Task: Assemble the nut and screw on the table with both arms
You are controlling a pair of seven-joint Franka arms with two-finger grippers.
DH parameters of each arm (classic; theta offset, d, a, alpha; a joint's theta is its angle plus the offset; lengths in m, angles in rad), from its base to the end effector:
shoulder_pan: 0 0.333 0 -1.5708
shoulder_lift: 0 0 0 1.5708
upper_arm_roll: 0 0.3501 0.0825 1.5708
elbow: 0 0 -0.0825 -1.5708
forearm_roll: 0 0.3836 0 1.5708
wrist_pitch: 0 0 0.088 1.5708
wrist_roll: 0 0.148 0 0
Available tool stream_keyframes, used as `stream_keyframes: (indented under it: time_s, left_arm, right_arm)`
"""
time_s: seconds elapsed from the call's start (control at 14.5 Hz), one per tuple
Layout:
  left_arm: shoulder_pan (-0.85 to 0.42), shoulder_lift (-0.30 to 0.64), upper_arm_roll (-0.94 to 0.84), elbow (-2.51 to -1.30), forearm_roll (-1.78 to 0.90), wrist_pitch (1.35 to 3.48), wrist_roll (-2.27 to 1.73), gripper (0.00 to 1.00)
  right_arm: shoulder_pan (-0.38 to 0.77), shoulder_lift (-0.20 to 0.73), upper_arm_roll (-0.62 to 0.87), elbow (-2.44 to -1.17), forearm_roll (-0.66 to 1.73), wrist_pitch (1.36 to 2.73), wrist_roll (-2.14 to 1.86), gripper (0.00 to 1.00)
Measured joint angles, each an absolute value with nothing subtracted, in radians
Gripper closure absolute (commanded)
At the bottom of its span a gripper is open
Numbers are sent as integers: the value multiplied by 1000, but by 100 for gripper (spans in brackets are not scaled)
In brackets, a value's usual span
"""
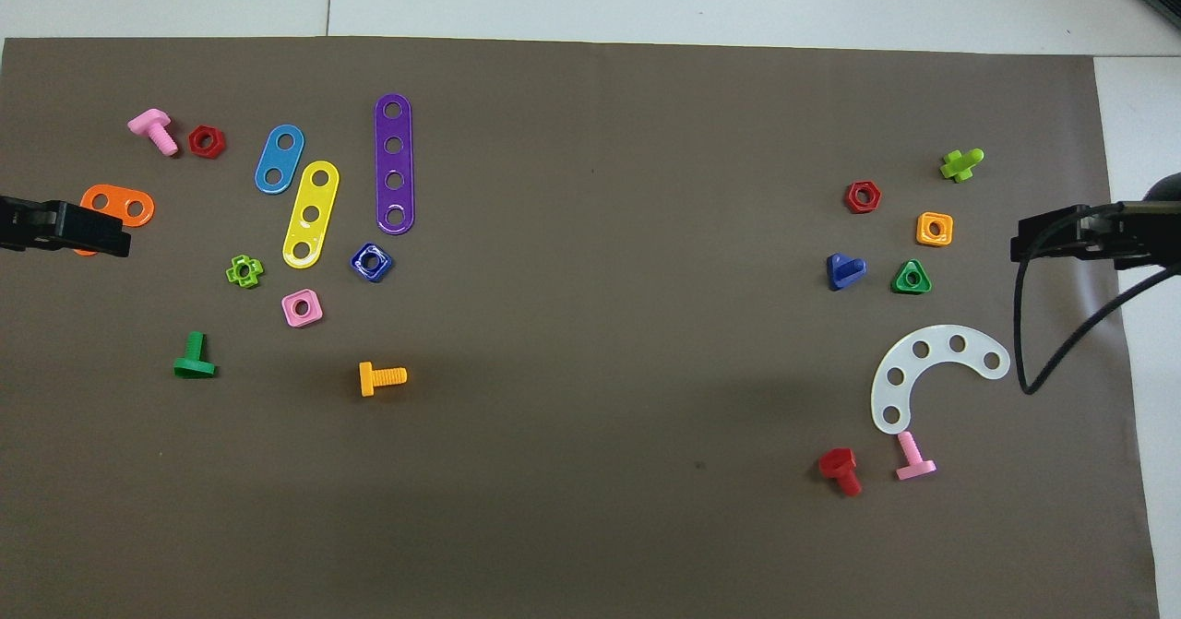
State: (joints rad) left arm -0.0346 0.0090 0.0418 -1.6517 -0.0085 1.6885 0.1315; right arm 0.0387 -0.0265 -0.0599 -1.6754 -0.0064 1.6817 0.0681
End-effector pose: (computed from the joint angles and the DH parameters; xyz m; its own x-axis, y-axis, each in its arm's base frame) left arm 0.5672 0.0028 0.5846 0.9920 -0.1230 0.0286 -0.1232 -0.9924 0.0044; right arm 0.5547 -0.0130 0.5924 0.9955 -0.0885 0.0330 -0.0886 -0.9961 0.0025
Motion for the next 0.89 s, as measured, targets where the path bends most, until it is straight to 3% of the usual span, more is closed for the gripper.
stream_keyframes:
  time_s: [0.21,0.41,0.69,0.89]
  left_arm:
    - [-67,1,32,-1704,-13,1736,111,1]
    - [-118,12,28,-1747,-30,1804,104,1]
    - [-186,73,25,-1841,-38,2013,108,1]
    - [-214,125,25,-1869,-38,2102,192,4]
  right_arm:
    - [63,2,-58,-1796,8,1838,67,0]
    - [102,89,-56,-1852,14,1970,67,0]
    - [128,209,-55,-1925,14,2173,32,0]
    - [127,240,-55,-2009,15,2302,-6,4]
